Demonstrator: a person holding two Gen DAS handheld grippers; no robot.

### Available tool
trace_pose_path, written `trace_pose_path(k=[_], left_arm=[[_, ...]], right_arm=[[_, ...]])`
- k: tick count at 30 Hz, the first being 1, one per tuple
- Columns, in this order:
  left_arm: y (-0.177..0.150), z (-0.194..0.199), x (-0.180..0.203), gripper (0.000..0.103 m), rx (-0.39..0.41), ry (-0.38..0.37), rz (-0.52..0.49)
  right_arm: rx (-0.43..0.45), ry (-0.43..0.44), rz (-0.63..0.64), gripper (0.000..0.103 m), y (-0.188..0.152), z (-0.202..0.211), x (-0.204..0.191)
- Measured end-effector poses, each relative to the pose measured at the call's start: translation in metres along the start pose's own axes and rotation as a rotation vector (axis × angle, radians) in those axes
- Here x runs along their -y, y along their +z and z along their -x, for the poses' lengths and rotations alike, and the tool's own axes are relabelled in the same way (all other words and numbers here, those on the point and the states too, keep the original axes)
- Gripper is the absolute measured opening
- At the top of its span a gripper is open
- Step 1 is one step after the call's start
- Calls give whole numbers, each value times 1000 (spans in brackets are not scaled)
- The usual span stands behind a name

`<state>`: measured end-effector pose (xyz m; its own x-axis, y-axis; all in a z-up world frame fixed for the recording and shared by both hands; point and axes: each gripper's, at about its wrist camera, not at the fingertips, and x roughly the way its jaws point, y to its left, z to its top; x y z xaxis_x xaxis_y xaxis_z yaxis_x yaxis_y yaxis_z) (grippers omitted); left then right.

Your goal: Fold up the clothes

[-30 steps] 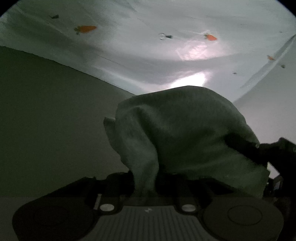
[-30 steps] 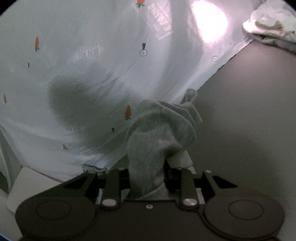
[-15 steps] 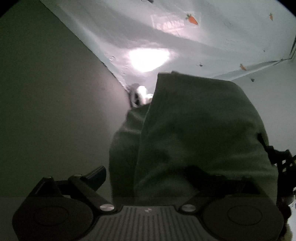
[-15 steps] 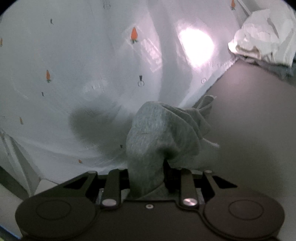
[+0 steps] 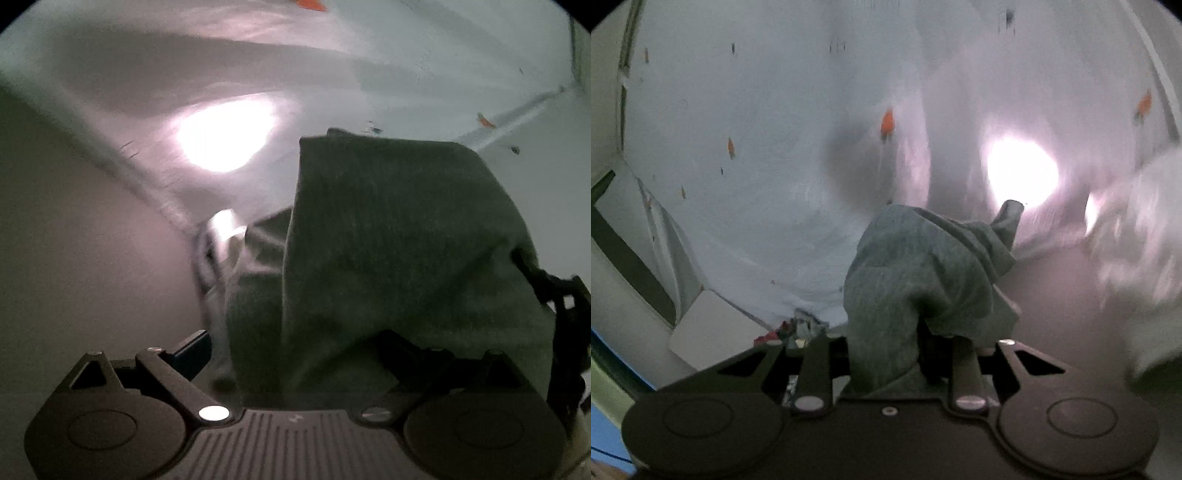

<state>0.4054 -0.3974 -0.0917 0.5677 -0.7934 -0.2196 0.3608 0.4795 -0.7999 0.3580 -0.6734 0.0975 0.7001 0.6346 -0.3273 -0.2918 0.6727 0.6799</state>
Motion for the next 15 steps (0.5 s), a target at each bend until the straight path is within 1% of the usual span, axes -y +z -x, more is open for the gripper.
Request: trace_pose_path(k=[1,3,5,7,9,11,12,14,15], left_arm=[[6,-16,11,97,9,-3,-36],[19,-50,29,97,32,-5,-92],[29,-91,37,97,52,11,-94],[38,-133,37,96,41,33,-85],[38,-170,33,96,4,79,-93],[38,-203,29,96,-41,154,-137],[37,-219,29,96,-59,196,-171],[40,-241,29,96,-79,257,-235],[39,-248,30,96,-86,283,-269]], right_arm=[[8,16,18,27,17,9,11],[30,20,54,27,54,23,40],[40,9,71,27,89,31,72],[48,-30,116,27,114,30,103],[39,-88,207,27,135,21,136],[6,-258,320,29,149,-1,172],[-11,-367,351,30,153,-13,188],[-66,-622,419,32,153,-43,220],[-91,-714,462,33,150,-54,232]])
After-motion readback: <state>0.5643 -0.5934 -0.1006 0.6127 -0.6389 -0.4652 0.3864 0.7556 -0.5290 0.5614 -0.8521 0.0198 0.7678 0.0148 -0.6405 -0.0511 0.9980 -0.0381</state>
